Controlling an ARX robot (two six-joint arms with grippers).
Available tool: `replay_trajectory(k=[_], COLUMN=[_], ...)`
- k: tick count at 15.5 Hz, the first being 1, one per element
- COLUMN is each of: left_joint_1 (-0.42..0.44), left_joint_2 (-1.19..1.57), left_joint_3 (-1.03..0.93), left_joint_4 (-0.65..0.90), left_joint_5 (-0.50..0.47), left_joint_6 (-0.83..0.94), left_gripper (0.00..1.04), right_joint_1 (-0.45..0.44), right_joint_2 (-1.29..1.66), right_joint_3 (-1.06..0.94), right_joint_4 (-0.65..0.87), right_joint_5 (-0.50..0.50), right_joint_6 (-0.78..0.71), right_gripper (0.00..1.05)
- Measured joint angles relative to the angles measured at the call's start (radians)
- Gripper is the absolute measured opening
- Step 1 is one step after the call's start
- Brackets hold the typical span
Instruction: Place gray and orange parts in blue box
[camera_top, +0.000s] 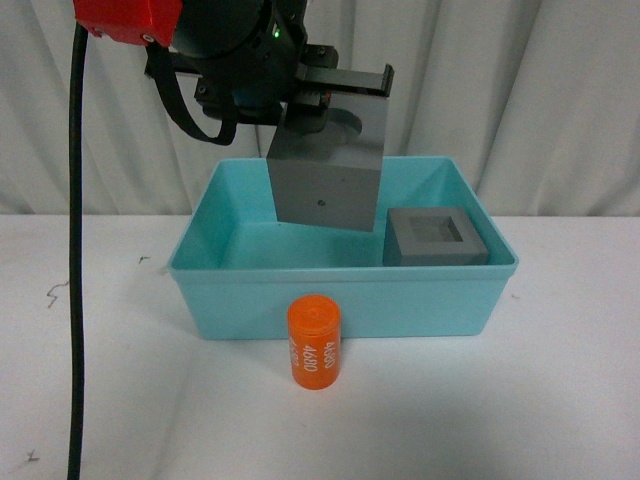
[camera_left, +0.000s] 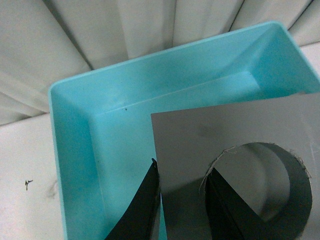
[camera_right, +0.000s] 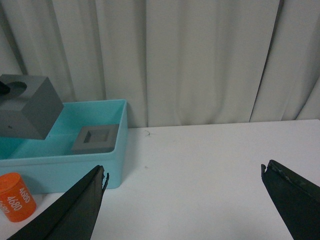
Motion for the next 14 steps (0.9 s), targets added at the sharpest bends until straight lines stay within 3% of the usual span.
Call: replay_trajectory(k=[5, 12, 13, 14], left_joint_1=[0.077, 0.105, 0.105, 0.106], left_joint_2=[0.023, 0.052, 0.055, 0.055], left_joint_3=[-0.091, -0.121, -0.121, -0.121], left_joint_4=[0.038, 0.047, 0.044, 0.042], left_joint_5=[-0.018, -0.033, -0.033, -0.032], left_joint_6=[-0.011, -0.01, -0.011, -0.011], left_gripper=[0.21, 0.21, 0.22, 0.34], right_joint_1=[0.0, 0.0, 0.0, 0.0], right_joint_2=[0.0, 0.0, 0.0, 0.0], right_joint_3=[0.0, 0.0, 0.0, 0.0], right_joint_4=[0.0, 0.0, 0.0, 0.0], right_joint_5=[0.0, 0.0, 0.0, 0.0], right_joint_6=[0.0, 0.0, 0.0, 0.0], right_gripper=[0.98, 0.98, 0.98, 0.98])
